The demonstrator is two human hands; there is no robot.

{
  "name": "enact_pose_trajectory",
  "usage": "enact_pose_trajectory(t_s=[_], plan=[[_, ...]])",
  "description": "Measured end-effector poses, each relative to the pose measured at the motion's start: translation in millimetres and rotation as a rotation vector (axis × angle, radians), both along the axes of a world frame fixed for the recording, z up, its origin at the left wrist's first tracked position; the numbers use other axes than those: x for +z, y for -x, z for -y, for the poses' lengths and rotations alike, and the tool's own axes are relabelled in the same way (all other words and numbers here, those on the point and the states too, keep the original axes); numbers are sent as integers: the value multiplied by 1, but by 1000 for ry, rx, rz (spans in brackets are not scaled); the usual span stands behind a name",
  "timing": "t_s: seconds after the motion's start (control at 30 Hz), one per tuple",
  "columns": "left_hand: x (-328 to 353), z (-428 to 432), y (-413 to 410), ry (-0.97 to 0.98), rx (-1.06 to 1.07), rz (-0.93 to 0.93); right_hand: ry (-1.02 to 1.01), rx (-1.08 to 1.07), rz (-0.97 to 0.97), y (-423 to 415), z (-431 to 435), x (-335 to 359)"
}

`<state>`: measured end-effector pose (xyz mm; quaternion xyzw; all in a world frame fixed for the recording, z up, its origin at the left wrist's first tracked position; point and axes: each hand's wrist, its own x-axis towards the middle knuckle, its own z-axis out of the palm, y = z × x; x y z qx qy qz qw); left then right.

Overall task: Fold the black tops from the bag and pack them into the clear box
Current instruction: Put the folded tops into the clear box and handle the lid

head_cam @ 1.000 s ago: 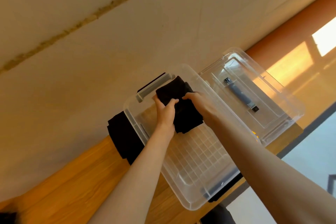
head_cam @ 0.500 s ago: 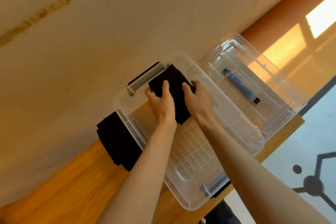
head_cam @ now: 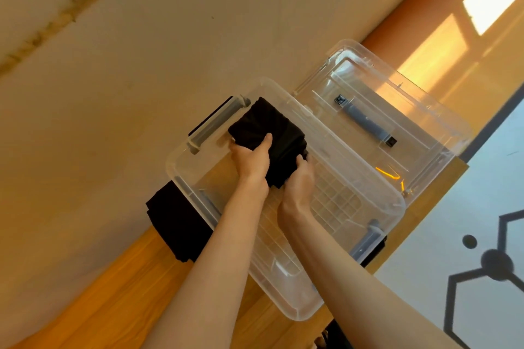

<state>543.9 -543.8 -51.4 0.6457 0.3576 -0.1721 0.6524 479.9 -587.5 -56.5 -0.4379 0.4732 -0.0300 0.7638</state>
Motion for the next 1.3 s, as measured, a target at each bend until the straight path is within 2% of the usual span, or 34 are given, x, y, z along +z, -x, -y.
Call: enact_pose_trajectory(t_s=[0.23, 0.33, 0.4, 0.5, 0.6, 0.67, 0.8, 0.87, 0.93, 1.0, 1.07, 1.13, 1.2, 1.3], plan=[[-6, 9, -6, 92, -103, 35, -56, 18, 119, -6, 0, -5], [-3, 12, -8, 84, -62, 47, 12, 42, 129, -4, 3, -3], [6, 14, -10, 36, 32, 16, 182, 55, 69, 0, 5, 4], [9, 14, -16, 24, 105, -79, 569, 144, 48, 4, 7, 19], [6, 8, -23, -41, 79, -93, 1014, 376, 155, 1, 8, 21], [7, 1, -26, -44, 78, -86, 1209, 593, 140, -7, 13, 15], [22, -11, -21, 50, 1, -44, 1344, 887, -36, -8, 25, 9], [41, -17, -5, -65, -94, 81, 1433, 924, -29, -2, 29, 12], [65, -38, 18, -256, -180, 291, 1530, 953, 101, 3, 19, 23], [81, -73, 44, -415, -240, 510, 1524, 1018, 246, 5, -2, 39], [83, -111, 64, -563, -273, 613, 1427, 1071, 312, 7, -26, 56], [80, -149, 80, -667, -245, 579, 1330, 1084, 346, 11, -50, 71], [72, -182, 95, -726, -180, 460, 1237, 1058, 390, 24, -74, 81], [50, -216, 104, -721, -157, 292, 977, 902, 395, 61, -108, 83]])
